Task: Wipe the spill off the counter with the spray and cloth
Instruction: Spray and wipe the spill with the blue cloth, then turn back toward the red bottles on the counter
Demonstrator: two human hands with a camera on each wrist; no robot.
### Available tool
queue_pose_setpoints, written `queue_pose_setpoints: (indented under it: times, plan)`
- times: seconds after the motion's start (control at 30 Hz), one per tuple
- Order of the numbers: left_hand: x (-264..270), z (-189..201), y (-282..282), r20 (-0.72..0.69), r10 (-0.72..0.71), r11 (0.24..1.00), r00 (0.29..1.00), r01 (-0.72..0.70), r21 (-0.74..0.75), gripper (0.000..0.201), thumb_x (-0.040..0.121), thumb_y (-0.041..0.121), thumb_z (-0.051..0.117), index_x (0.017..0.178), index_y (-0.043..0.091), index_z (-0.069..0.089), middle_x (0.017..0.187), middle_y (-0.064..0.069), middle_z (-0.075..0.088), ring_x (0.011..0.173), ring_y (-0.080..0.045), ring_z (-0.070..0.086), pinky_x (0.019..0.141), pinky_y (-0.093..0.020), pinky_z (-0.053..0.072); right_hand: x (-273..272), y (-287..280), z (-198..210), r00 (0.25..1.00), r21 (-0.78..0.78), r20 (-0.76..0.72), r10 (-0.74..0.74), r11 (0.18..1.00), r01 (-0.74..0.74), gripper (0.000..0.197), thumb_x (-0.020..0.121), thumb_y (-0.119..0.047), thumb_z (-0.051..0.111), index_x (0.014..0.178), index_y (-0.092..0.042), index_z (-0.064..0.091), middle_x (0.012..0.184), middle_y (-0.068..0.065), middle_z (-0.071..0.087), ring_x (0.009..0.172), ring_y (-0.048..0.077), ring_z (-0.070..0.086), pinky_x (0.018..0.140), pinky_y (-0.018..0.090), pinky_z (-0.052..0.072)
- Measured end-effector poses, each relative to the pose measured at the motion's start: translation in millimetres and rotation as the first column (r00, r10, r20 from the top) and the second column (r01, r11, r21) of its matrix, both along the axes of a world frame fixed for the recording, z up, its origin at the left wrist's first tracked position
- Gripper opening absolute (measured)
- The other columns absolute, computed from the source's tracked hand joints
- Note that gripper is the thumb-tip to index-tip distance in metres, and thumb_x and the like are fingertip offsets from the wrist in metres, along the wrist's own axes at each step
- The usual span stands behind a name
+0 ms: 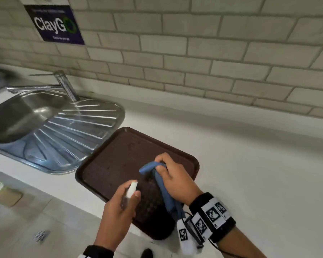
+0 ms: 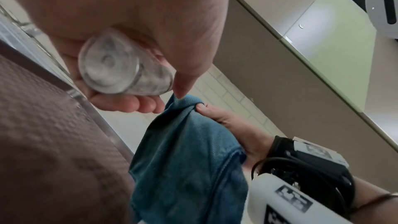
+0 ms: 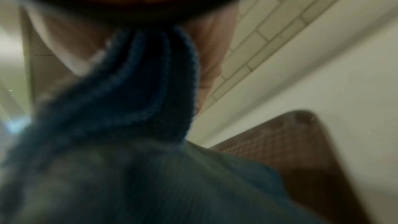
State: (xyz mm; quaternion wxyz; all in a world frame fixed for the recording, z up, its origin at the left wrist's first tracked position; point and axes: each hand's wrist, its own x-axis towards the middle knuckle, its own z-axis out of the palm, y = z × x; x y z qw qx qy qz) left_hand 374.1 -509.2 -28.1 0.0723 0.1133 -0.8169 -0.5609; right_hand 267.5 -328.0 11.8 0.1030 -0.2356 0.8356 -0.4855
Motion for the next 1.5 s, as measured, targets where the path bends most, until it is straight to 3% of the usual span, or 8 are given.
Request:
queue_pose_setpoints:
  times: [0.3, 0.57, 0.77, 0.93, 1.07, 1.3, 1.4, 1.5]
  plan:
    - [-56.0, -17.0, -112.2, -0.006, -0.044, 0.999, 0.999, 0.044, -0.020, 0.022, 0.096, 0.025, 0.064, 0.108, 0.043, 0.063, 0.062, -0.005, 0.064, 0.053, -0.016, 0.057, 0.053, -0.027, 0.051, -52.1, -126.4, -16.8, 0.927, -0.176, 0.232, -0.295, 0.924, 0.338, 0.013, 0.101, -0.032, 0.043, 0.110, -0.025, 0.049, 0.098, -0.002, 0.061, 0.093, 0.018, 0.060, 0.085, 0.037, 0.049]
    - [-111.3, -22.8, -141.1, 0.048, -0.122, 0.992, 0.991, 0.123, -0.029, 0.021, 0.094, 0.033, 0.066, 0.113, 0.042, 0.063, 0.071, 0.011, 0.067, 0.056, -0.007, 0.062, 0.062, -0.032, 0.054, -41.5, -72.7, -74.8, 0.671, 0.096, 0.328, -0.665, 0.730, 0.677, 0.009, 0.102, -0.027, 0.041, 0.108, -0.023, 0.045, 0.094, 0.006, 0.060, 0.081, 0.021, 0.055, 0.073, 0.029, 0.037]
    - [-166.1, -27.5, -134.7, 0.063, -0.177, 0.983, 0.982, 0.180, -0.036, 0.027, 0.091, 0.044, 0.064, 0.117, 0.036, 0.062, 0.093, 0.002, 0.074, 0.073, -0.010, 0.067, 0.074, -0.034, 0.058, -12.1, -23.3, -98.3, 0.667, 0.278, 0.166, -0.727, 0.683, 0.675, 0.012, 0.099, -0.020, 0.048, 0.109, -0.019, 0.056, 0.091, 0.000, 0.063, 0.082, 0.020, 0.055, 0.068, 0.027, 0.033]
    - [-203.8, -23.5, -123.0, -0.007, -0.179, 0.984, 0.984, 0.178, -0.021, 0.018, 0.094, 0.016, 0.067, 0.111, 0.019, 0.061, 0.094, 0.007, 0.069, 0.075, 0.012, 0.064, 0.064, -0.002, 0.045, 1.9, -15.8, -99.7, 0.633, 0.314, 0.101, -0.768, 0.628, 0.712, 0.012, 0.095, -0.016, 0.055, 0.097, -0.024, 0.063, 0.084, -0.003, 0.070, 0.082, 0.023, 0.064, 0.068, 0.027, 0.039]
    - [-224.1, -33.3, -121.6, -0.020, -0.157, 0.987, 0.987, 0.158, 0.019, 0.016, 0.091, 0.013, 0.071, 0.104, 0.012, 0.062, 0.090, 0.003, 0.071, 0.079, -0.007, 0.065, 0.071, -0.014, 0.051, 7.7, -21.0, -92.4, 0.611, 0.385, 0.082, -0.787, 0.590, 0.709, 0.012, 0.094, -0.022, 0.056, 0.104, -0.026, 0.062, 0.089, 0.000, 0.071, 0.087, 0.027, 0.065, 0.072, 0.028, 0.041]
    - [-228.5, -42.8, -118.4, -0.010, -0.161, 0.986, 0.987, 0.160, -0.039, 0.021, 0.087, 0.003, 0.073, 0.100, 0.013, 0.061, 0.101, -0.005, 0.074, 0.092, -0.008, 0.070, 0.088, -0.017, 0.054, 28.0, -12.9, -75.7, 0.606, 0.417, 0.085, -0.791, 0.581, 0.699, 0.021, 0.093, -0.029, 0.059, 0.113, -0.028, 0.061, 0.091, -0.006, 0.070, 0.080, 0.015, 0.064, 0.073, 0.026, 0.040]
    - [-225.1, -47.2, -121.3, 0.034, -0.142, 0.989, 0.989, 0.143, -0.044, 0.036, 0.084, 0.009, 0.078, 0.114, 0.018, 0.060, 0.108, -0.005, 0.071, 0.102, -0.018, 0.069, 0.099, -0.037, 0.054, 41.0, -5.7, -72.7, 0.606, 0.369, 0.114, -0.787, 0.600, 0.710, 0.018, 0.093, -0.033, 0.058, 0.111, -0.032, 0.061, 0.090, -0.009, 0.070, 0.070, 0.011, 0.067, 0.073, 0.028, 0.049]
    - [-210.9, -38.0, -119.0, 0.111, -0.121, 0.988, 0.987, 0.130, -0.080, 0.070, 0.081, 0.016, 0.083, 0.140, 0.021, 0.047, 0.127, -0.003, 0.061, 0.115, -0.023, 0.062, 0.100, -0.036, 0.047, 62.1, 4.4, -65.7, 0.623, 0.339, 0.168, -0.764, 0.638, 0.691, 0.016, 0.094, -0.037, 0.056, 0.109, -0.040, 0.059, 0.095, -0.012, 0.069, 0.072, 0.008, 0.068, 0.075, 0.028, 0.053]
